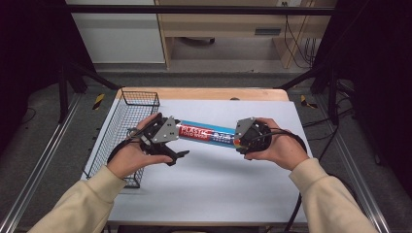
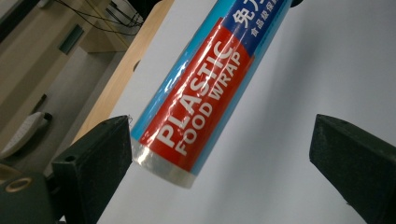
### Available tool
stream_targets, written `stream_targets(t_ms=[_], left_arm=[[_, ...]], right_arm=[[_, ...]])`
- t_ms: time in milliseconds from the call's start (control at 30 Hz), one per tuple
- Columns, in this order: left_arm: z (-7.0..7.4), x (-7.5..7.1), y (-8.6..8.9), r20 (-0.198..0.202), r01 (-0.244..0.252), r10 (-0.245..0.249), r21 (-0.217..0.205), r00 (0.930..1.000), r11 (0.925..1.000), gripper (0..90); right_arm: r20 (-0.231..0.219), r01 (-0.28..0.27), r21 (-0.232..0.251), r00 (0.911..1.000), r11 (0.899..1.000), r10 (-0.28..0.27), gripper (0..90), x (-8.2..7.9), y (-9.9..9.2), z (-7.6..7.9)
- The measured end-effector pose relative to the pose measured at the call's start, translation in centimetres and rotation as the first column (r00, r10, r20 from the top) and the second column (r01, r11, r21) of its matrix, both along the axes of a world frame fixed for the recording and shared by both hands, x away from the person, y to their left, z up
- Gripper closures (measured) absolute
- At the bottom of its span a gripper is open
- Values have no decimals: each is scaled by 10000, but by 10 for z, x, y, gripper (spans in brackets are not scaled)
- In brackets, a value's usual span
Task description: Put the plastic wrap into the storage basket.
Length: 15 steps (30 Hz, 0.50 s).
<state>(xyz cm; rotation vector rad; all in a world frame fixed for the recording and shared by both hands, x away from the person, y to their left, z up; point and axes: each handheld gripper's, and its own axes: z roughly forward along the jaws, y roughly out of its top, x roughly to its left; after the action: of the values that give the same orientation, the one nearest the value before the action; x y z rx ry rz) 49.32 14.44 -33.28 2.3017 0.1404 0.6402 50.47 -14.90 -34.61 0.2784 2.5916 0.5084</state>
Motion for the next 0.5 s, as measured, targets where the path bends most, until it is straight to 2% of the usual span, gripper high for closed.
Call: stream_targets(t_ms=[33, 200, 233, 400, 500], left_arm=[[1, 2, -2, -15, 91, -91, 65, 10000, 9999, 54], [3, 6, -11, 68, 199, -203, 471, 9998, 9987, 53], [4, 6, -13, 153, 346, -358, 697, 9992, 9970, 53], [3, 5, -17, 189, 522, -542, 947, 9984, 9941, 65], [1, 7, -20, 47, 653, -662, 1136, 9978, 9914, 81]], right_arm=[[94, -191, -41, 9998, 9998, 192, 312, 0, 2, 4], [240, -303, 14, 9993, 9995, 302, 312, -5, 5, 9], [255, -409, -71, 9988, 9991, 411, 312, -8, 7, 12], [326, -628, -129, 9975, 9979, 632, 312, -15, 10, 15], [278, -706, -151, 9971, 9974, 710, 312, -16, 13, 17]])
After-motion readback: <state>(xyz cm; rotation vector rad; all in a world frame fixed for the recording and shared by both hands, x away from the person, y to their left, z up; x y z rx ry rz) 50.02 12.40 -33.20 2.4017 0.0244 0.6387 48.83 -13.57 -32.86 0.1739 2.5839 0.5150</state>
